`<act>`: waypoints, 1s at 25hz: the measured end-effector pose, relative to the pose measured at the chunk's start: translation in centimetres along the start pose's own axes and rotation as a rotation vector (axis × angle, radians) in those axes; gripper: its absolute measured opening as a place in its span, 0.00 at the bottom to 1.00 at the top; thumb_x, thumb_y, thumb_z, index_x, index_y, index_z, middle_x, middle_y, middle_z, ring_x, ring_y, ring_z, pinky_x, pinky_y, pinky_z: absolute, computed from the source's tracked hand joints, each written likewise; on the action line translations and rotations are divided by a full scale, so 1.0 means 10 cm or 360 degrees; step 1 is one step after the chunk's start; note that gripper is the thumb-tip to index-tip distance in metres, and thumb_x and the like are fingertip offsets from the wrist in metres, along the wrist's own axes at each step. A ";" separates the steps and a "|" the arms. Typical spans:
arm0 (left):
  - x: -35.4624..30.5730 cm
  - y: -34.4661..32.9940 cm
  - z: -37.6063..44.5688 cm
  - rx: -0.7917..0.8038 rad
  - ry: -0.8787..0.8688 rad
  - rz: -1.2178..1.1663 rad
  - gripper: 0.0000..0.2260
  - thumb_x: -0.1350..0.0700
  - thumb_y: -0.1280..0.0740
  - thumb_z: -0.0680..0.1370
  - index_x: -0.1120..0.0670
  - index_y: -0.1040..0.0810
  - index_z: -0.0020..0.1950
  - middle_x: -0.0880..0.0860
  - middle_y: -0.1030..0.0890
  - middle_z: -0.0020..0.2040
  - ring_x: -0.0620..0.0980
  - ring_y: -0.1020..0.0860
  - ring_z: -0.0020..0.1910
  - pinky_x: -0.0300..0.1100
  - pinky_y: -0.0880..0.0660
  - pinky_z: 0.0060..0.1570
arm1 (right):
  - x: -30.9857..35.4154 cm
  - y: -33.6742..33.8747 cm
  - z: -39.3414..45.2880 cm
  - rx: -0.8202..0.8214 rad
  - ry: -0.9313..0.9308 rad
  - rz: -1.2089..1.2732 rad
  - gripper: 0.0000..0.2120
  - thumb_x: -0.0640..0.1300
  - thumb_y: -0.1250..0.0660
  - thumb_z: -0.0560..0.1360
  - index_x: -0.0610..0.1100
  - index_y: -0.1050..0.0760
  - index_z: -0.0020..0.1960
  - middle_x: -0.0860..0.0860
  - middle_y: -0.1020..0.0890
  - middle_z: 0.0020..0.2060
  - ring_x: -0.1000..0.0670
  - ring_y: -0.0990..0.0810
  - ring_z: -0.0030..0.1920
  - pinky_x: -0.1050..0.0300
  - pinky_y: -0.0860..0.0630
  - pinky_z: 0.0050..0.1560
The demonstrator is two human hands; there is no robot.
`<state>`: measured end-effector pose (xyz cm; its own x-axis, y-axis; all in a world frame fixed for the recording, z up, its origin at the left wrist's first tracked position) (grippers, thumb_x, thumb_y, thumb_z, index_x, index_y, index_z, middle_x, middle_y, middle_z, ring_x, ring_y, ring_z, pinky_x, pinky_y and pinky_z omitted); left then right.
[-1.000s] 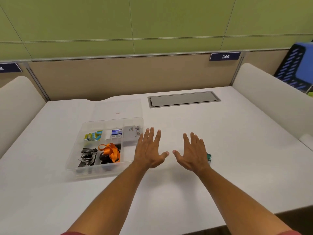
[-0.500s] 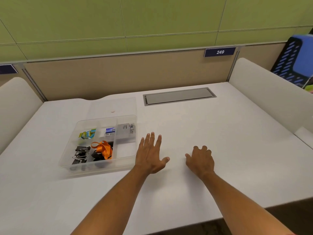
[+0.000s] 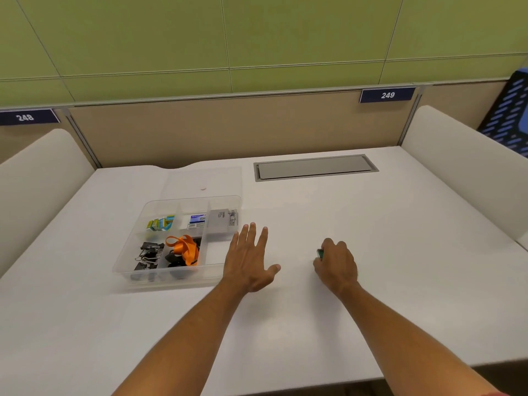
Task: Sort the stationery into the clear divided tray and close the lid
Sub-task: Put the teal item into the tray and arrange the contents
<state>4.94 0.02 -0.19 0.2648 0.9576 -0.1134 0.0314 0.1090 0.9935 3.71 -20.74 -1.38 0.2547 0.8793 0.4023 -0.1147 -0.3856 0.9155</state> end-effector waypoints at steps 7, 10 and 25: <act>0.35 0.21 -0.09 -0.0029 0.0159 -0.0003 0.40 0.33 0.44 0.76 0.48 0.61 0.78 0.56 0.60 0.79 0.56 0.61 0.78 0.56 0.58 0.76 | 0.70 0.11 0.10 -0.0051 0.0243 0.0151 0.12 0.46 0.35 0.74 0.41 0.28 0.56 0.43 0.25 0.50 0.44 0.23 0.46 0.51 0.23 0.45; 0.63 0.33 -0.11 -0.0075 0.0196 0.0034 0.40 0.32 0.45 0.76 0.49 0.60 0.78 0.56 0.60 0.79 0.56 0.60 0.78 0.54 0.59 0.76 | 1.04 0.11 0.08 -0.0060 0.0340 0.0202 0.15 0.48 0.33 0.74 0.42 0.28 0.57 0.43 0.24 0.51 0.44 0.22 0.48 0.54 0.25 0.46; 2.15 0.36 -0.31 -0.0117 0.0346 0.0001 0.41 0.32 0.43 0.73 0.49 0.56 0.79 0.57 0.55 0.80 0.57 0.57 0.78 0.54 0.57 0.76 | 2.33 -0.59 -0.13 0.0140 0.0536 0.0183 0.22 0.49 0.32 0.75 0.44 0.32 0.65 0.44 0.25 0.60 0.45 0.23 0.56 0.55 0.23 0.54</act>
<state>7.75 21.87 0.99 0.0505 0.9918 -0.1178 -0.0410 0.1199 0.9919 9.11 2.40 2.61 -0.0871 0.8657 0.4928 -0.0374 -0.4972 0.8668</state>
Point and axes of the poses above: each hand's wrist, its own z-axis towards the middle knuckle, its own y-axis out of the back of the hand, x = y × z, the point moved 5 cm from there along z, towards the middle knuckle
